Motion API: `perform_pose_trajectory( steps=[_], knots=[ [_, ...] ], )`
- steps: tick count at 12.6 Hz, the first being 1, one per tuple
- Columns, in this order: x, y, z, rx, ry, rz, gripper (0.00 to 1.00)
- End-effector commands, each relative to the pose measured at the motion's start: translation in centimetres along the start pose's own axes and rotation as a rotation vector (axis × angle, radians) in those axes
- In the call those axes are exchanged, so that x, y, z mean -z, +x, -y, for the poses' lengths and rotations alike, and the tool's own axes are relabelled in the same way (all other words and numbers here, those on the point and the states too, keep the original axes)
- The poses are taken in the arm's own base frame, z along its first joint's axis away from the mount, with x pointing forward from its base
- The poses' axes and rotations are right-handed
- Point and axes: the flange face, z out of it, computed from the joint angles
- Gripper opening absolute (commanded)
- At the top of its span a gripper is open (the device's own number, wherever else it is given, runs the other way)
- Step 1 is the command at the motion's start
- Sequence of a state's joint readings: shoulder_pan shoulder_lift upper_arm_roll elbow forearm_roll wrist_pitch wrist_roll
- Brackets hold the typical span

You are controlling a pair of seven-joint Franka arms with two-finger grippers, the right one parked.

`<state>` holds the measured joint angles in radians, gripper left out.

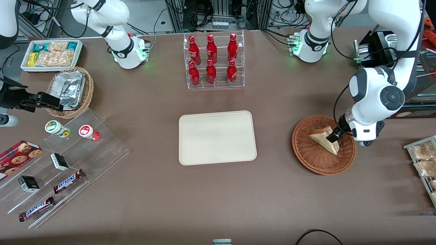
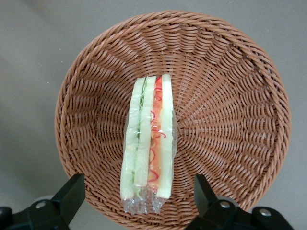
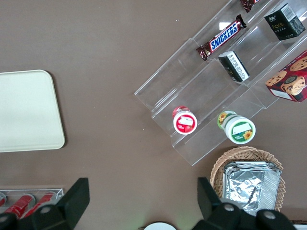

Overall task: Place sandwich from basket to tray
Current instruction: 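Close the left gripper on the sandwich's wrapped edge and lift it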

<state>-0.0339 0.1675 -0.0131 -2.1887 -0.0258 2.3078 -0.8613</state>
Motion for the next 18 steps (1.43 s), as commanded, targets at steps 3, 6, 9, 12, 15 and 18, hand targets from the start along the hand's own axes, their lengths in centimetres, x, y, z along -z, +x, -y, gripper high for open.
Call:
perform_pose_trajectory(
  steps=[3,6,9,12,15,18],
  knots=[
    [-1.5,-1.2,-0.7,0.045,-0.019,-0.009,1.0],
    [-3.0,-2.2,-0.8,0.04,-0.03,-0.019,1.0],
    [-4.2,-2.1,-0.8,0.039,-0.026,-0.018,1.0],
    [-4.8,-2.0,-0.7,0.037,-0.021,-0.018,0.85],
    [-5.2,-2.3,-0.3,0.033,-0.013,-0.014,0.12],
    [-4.8,-2.9,0.4,0.011,0.001,-0.011,0.0]
  ],
)
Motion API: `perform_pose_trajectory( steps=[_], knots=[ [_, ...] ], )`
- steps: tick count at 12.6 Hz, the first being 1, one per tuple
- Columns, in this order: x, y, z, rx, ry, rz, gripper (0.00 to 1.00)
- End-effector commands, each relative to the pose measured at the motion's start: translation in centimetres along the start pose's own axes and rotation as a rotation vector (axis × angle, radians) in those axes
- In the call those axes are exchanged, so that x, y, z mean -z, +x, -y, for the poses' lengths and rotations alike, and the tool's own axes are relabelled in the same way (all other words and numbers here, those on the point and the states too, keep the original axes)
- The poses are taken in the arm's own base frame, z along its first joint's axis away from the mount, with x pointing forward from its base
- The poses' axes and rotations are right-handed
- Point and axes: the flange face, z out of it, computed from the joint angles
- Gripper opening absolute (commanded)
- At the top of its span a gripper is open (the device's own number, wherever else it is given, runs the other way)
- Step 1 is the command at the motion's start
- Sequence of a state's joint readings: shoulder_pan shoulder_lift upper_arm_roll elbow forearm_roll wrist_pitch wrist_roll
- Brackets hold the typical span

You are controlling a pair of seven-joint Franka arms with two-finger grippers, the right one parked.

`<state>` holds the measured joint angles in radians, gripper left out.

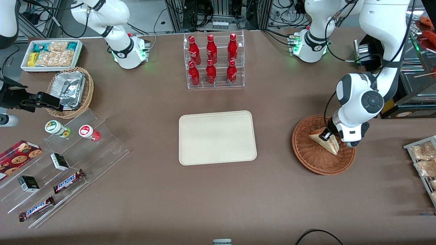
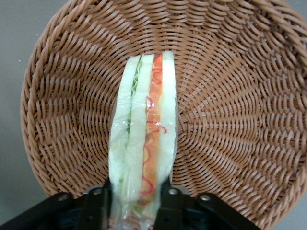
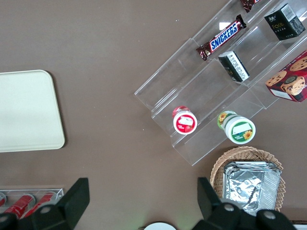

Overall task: Place sandwich from basket to tray
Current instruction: 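Close the left gripper on the sandwich's wrapped edge and lift it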

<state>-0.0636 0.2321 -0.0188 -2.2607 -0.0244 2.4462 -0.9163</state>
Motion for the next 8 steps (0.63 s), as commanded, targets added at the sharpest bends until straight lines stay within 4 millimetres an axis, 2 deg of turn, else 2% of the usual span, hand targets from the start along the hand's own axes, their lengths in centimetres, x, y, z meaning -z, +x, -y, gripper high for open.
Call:
perform_pose_trajectory(
  steps=[1,4,8],
  knots=[
    [1.4,-0.9,0.7,-0.027,0.008,-0.003,0.0],
    [5.2,-1.5,0.0,-0.085,0.032,0.019,0.0],
    [9.9,-4.2,-5.9,-0.187,0.081,0.051,0.0]
  ],
)
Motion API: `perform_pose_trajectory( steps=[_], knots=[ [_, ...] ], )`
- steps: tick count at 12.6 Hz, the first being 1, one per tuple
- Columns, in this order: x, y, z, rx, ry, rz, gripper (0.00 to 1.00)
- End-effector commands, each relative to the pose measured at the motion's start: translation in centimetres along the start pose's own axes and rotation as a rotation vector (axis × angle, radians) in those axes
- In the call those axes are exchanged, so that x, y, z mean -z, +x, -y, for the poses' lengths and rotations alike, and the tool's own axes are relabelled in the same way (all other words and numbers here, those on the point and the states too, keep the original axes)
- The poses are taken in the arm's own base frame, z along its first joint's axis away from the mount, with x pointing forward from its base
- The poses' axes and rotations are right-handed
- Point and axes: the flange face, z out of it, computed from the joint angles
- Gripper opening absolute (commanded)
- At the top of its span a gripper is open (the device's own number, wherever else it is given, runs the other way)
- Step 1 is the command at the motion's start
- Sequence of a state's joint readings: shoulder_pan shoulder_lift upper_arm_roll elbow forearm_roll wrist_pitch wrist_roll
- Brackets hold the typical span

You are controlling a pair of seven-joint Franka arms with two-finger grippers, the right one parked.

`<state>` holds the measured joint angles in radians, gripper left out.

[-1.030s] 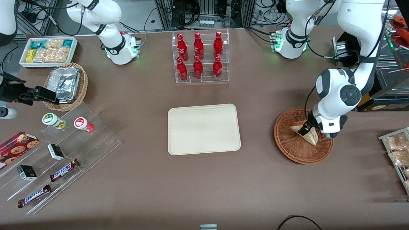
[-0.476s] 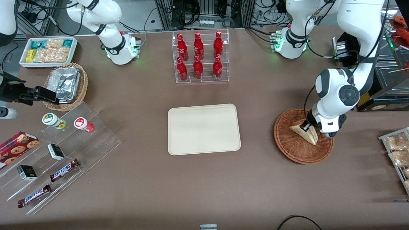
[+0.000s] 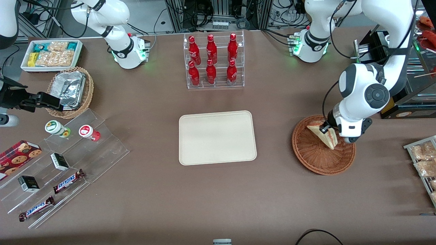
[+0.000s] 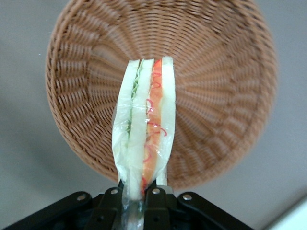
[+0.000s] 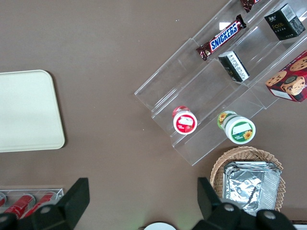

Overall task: Place sandwich from basket to tray
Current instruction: 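Carry the held sandwich over to the cream tray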

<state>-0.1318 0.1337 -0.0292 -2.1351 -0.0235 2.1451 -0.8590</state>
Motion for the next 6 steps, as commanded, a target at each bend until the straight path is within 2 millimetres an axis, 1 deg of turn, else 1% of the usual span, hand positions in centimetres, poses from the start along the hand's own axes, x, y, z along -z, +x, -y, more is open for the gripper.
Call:
perform_pose_trajectory(
  steps=[1,3,5,6],
  knots=[
    [2.6,-1.5,-4.2,-0.073,0.025,0.007,0.0],
    [2.5,-4.3,-7.6,-0.144,0.046,0.013,0.0],
    [2.2,-7.1,-10.3,-0.21,0.051,0.005,0.0],
    [2.1,-8.4,-11.4,-0.237,0.05,0.002,0.0]
  ],
)
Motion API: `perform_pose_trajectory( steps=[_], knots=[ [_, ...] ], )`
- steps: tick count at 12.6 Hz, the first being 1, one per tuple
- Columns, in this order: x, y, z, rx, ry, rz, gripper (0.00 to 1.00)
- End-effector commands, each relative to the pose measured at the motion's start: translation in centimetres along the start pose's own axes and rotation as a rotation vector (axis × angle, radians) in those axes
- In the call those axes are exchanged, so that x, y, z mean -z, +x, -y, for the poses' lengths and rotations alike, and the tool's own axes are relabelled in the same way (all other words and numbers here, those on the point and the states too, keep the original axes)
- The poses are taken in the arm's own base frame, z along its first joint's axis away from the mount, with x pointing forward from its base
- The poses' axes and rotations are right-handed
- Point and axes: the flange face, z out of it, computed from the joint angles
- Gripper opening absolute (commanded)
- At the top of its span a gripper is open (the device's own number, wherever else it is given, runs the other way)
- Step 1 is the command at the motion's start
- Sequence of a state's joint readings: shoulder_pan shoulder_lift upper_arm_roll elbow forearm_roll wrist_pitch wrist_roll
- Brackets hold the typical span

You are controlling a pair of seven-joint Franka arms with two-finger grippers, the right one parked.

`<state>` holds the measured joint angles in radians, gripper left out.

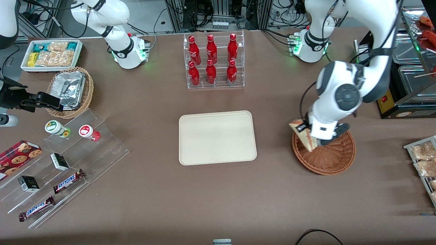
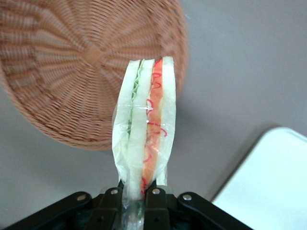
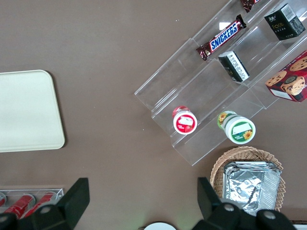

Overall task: Place sandwich from basket to tray
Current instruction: 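Carry the held sandwich over to the cream tray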

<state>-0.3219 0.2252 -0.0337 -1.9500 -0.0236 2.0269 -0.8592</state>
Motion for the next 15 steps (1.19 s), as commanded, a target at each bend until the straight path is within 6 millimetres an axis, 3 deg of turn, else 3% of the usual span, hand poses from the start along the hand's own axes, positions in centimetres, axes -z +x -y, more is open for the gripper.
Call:
perform_pose_trajectory(
  steps=[1,7,15],
  knots=[
    [-0.3,-2.3,-3.8,-0.08,0.02,-0.001,0.0],
    [-3.1,-9.7,-14.1,-0.307,0.024,-0.013,0.0],
    [-6.4,-17.9,-25.2,-0.408,-0.037,-0.016,0.0]
  ],
)
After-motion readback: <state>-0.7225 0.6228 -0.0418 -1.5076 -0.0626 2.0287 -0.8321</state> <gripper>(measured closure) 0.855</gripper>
